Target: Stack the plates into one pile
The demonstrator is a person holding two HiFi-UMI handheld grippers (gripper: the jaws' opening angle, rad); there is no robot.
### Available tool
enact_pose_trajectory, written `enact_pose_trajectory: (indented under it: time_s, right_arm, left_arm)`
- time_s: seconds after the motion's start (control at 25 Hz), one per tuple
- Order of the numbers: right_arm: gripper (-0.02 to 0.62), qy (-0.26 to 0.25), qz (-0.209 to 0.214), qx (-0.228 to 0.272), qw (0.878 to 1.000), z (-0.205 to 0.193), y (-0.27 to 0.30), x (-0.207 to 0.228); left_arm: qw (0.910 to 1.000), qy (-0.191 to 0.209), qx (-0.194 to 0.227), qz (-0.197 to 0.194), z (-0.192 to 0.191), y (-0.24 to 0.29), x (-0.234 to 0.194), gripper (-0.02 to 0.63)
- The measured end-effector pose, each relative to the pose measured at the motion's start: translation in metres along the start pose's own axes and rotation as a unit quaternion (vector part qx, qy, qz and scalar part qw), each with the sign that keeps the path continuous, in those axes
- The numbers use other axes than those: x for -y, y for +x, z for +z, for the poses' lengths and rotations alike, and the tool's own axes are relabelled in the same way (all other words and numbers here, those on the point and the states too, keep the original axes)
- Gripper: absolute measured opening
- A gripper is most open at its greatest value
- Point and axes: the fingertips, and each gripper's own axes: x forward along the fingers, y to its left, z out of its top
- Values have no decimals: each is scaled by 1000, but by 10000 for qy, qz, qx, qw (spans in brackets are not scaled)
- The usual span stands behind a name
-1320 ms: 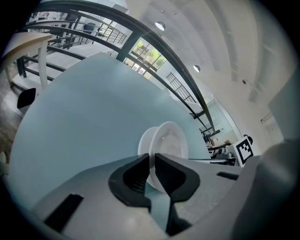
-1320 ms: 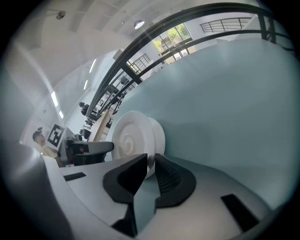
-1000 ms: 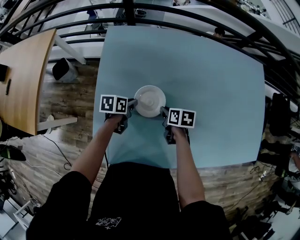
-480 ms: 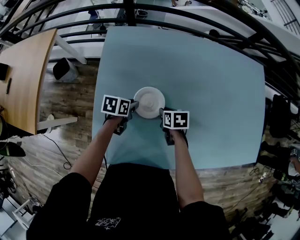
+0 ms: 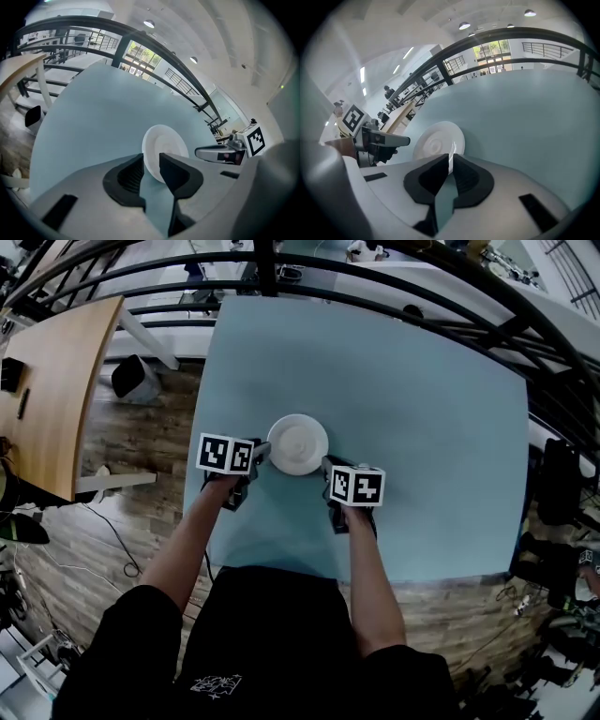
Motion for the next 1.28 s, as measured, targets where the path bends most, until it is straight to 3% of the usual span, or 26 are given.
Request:
enact_pose_trajectory:
  time_s: [0.2,0.28,0.48,0.8,1.04,1.28]
  right_arm:
    - [8,162,448,354,9982,0,-19,-11]
    - [8,154,525,492,9973,0,-29,-14]
    - [8,14,682,807,9944,0,-61,-16]
    - [8,-600,749,1556,9831,12,-124,-16]
    - [7,-1032,807,1945,9721,19,-163,-14]
    - [6,-1376,863,2578,9525,32,-198,-32]
  left_arm:
    - [9990,-133,377,193,0,-17,3,68]
    - [9980,-204,546,240,-2,-23,7,26]
    - [9954,-332,812,391,-16,-37,22,9]
    - [9854,-296,1604,488,-23,-71,70,8]
    - [9737,43,2183,649,-20,-100,115,8]
    - [9515,225,2951,842,-17,-146,136,8]
